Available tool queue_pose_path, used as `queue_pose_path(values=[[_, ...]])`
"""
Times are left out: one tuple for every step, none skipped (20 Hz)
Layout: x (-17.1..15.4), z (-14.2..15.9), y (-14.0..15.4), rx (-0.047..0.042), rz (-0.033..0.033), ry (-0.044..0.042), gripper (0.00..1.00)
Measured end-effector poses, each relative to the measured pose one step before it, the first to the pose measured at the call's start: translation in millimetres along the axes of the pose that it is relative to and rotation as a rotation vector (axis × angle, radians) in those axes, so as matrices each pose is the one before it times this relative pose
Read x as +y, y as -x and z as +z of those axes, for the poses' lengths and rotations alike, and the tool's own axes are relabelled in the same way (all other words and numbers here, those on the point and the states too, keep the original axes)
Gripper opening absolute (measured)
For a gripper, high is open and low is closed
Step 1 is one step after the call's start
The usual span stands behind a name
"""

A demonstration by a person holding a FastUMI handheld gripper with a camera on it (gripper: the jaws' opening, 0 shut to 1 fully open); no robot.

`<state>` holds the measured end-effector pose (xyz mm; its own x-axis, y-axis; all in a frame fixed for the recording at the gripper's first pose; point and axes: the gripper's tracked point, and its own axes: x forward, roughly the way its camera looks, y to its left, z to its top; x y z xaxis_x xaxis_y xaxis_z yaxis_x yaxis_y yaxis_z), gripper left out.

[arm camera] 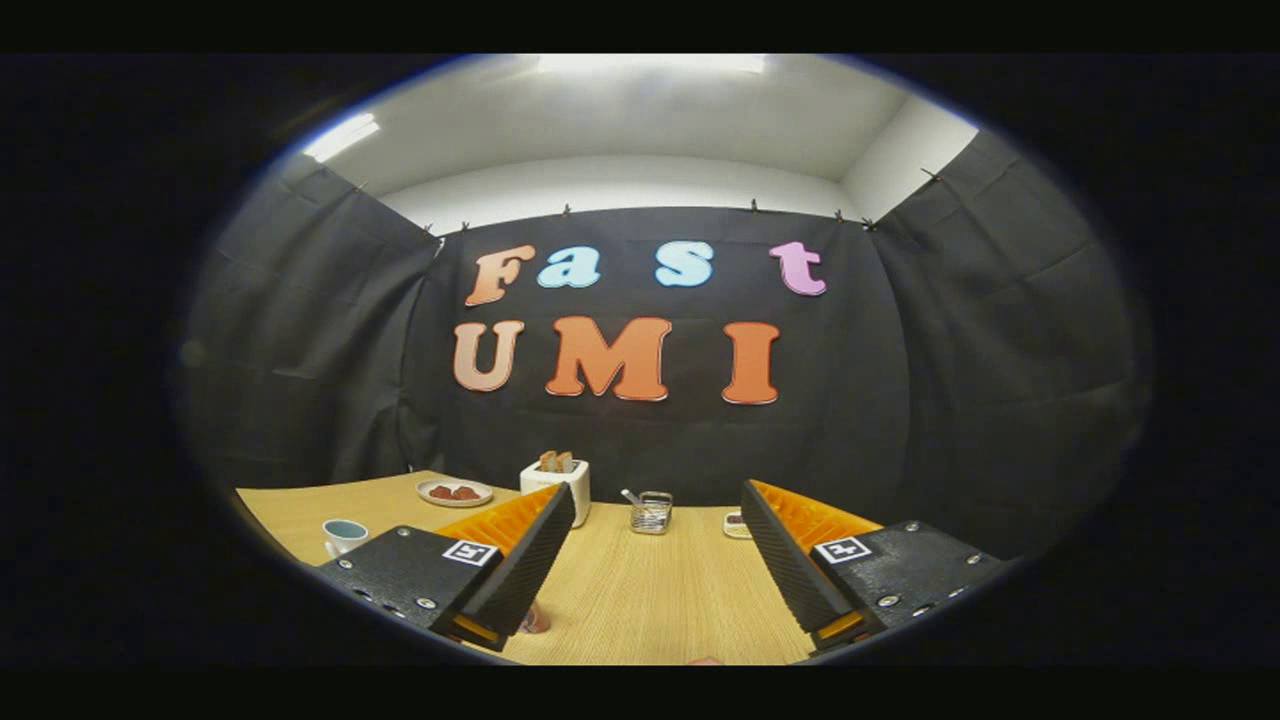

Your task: Take the bottle from table, then pour the juice into the cup, finally place the bottle on the coaster

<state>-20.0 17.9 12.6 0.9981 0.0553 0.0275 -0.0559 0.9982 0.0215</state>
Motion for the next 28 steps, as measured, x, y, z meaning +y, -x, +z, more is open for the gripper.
queue_pose_path(values=[[0.77, 0.36, 2.70, 0.00439, 0.00303, -0.00287, 0.99], [1.78, 1.16, 3.17, 0.00029, 0.00852, -0.00312, 0.99], [1.25, 3.15, 2.85, -0.00661, 0.00569, -0.00432, 0.99], [0.58, 3.39, 1.51, -0.00707, 0.00427, -0.00314, 0.99], [1.56, 1.48, 1.01, -0.00476, 0.00224, -0.00156, 0.99], [1.89, -1.07, 2.43, 0.00426, 0.00070, -0.00195, 0.99], [3.45, -3.88, 1.15, 0.01422, 0.00254, -0.00355, 0.99], [4.82, -0.26, 1.84, 0.00397, 0.00468, -0.00709, 0.99], [5.63, 0.14, 2.31, -0.00173, 0.00984, -0.00395, 0.99], [4.48, -1.26, 1.89, -0.00074, 0.00830, -0.00020, 0.99], [4.43, -0.75, 0.66, 0.00024, 0.00619, 0.00266, 0.99], [4.19, -0.27, -0.15, -0.00244, 0.00642, 0.00026, 0.99], [5.94, -0.12, -0.76, -0.00288, 0.00959, -0.00269, 0.99], [6.65, 0.35, -1.89, -0.00339, 0.01255, -0.00462, 0.99], [5.86, -0.80, -2.23, -0.00190, 0.01400, -0.00522, 0.99], [6.57, -2.36, -2.16, 0.00247, 0.01582, 0.00052, 0.99], [3.74, -3.09, -1.86, 0.00618, 0.00939, 0.00449, 0.99], [3.95, -3.99, -1.00, 0.00350, 0.01074, 0.00404, 0.99], [3.77, -3.29, -2.03, 0.00099, 0.01030, 0.00170, 0.99], [4.18, -6.57, -0.68, 0.00675, 0.00927, -0.00201, 0.99], [2.68, -9.38, -1.30, 0.01389, 0.00445, -0.00503, 0.99], [-0.09, -10.17, -1.09, 0.01824, -0.00276, -0.01291, 0.99], [2.85, -11.39, -0.24, 0.02249, 0.01027, -0.01405, 0.99], [5.14, -10.80, -1.39, 0.01948, 0.01553, -0.01320, 0.99], [3.26, -10.02, -1.53, 0.01869, 0.01322, -0.00876, 0.99], [1.68, -10.70, -1.70, 0.02185, 0.00708, -0.00373, 0.99], [0.87, -9.79, -1.88, 0.02377, 0.00361, -0.00257, 0.99], [3.49, -9.16, -2.74, 0.01715, 0.00709, -0.01178, 0.99]])
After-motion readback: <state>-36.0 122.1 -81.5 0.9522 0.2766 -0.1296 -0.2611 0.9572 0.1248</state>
